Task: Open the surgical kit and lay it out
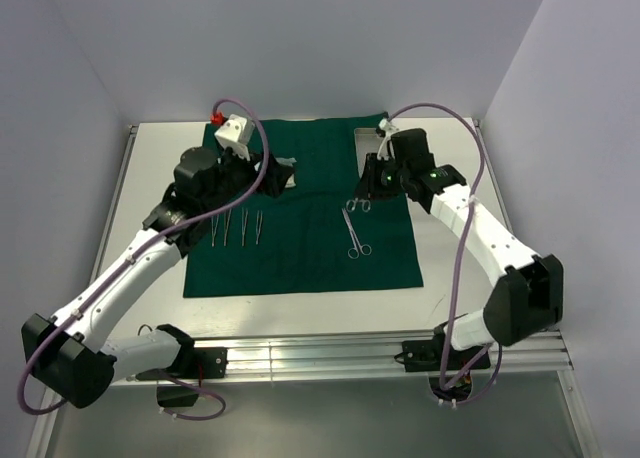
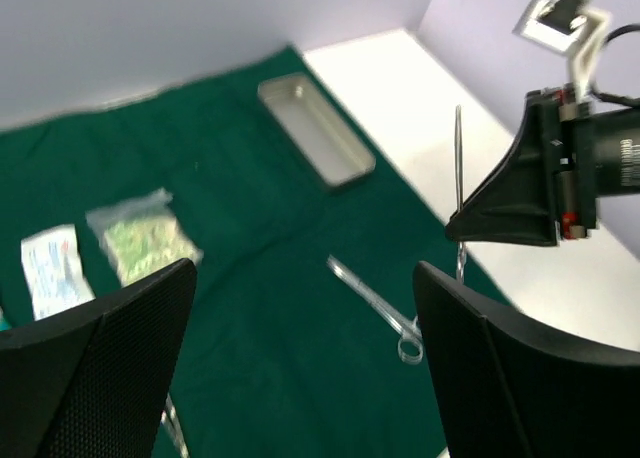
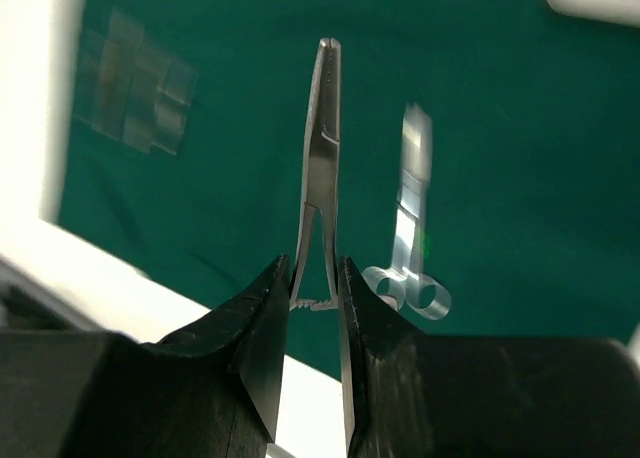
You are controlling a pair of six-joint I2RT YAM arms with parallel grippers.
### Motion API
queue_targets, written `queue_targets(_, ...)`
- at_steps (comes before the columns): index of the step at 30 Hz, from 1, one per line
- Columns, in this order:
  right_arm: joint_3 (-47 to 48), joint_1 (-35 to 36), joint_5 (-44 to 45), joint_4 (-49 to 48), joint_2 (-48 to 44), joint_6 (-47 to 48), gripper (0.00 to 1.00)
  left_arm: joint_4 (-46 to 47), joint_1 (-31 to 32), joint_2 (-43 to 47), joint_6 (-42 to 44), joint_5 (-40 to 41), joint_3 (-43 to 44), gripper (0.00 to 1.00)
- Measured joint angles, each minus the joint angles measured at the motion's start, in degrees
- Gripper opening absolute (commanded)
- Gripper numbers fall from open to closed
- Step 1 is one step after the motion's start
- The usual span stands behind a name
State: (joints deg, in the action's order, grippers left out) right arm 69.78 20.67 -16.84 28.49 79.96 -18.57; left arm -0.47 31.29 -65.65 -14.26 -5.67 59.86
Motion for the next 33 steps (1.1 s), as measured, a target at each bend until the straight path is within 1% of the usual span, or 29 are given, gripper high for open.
queue_targets(4, 0.04, -1.51, 1.36, 6.82, 6.25, 6.36, 0.0, -9.46, -4.9, -3.72, 0.04, -5.18, 4.76, 0.94)
queue_targets(8, 0.31, -1.79, 2.71, 11.56, 12.63, 9.33, 0.0, -15.45, -8.48, -7.19, -0.2, -8.66, 5.11, 0.96)
queue_targets(13, 1.97, -1.75, 3.74, 14.71, 17.77, 10.54, 0.0, -18.29, -9.05, -8.57, -0.68, -11.06, 5.07, 0.97)
queue_targets(15, 4.26, -1.33, 3.82, 15.63, 18.95, 10.1, 0.0, -18.27, -9.05, -8.57, -1.07, -11.47, 5.07, 0.98)
queue_targets(19, 13.14, 1.95, 4.74, 16.37, 22.27, 6.49, 0.0, -18.38, -9.99, -8.57, -1.86, -11.47, 5.05, 0.98)
queue_targets(21, 17.79, 4.96, 5.29, 16.57, 24.59, 4.11, 0.0, -18.75, -12.04, -8.76, -2.73, -11.93, 5.05, 0.98)
queue_targets(24, 24.85, 10.29, 6.27, 17.11, 29.18, 1.11, 0.0, -19.54, -16.81, -9.9, -4.15, -12.79, 5.05, 0.98)
queue_targets(27, 29.77, 14.34, 6.47, 17.68, 33.88, -1.49, 0.0, -20.28, -21.33, -11.15, -5.09, -13.2, 5.05, 0.98)
queue_targets(30, 32.52, 16.17, 6.56, 18.64, 37.88, -3.5, 0.0, -20.65, -23.8, -11.32, -5.49, -13.55, 5.05, 0.99)
queue_targets(33, 34.45, 16.59, 6.71, 19.89, 41.22, -5.53, 0.0, -20.44, -25.16, -11.3, -6.01, -14.01, 5.03, 0.99)
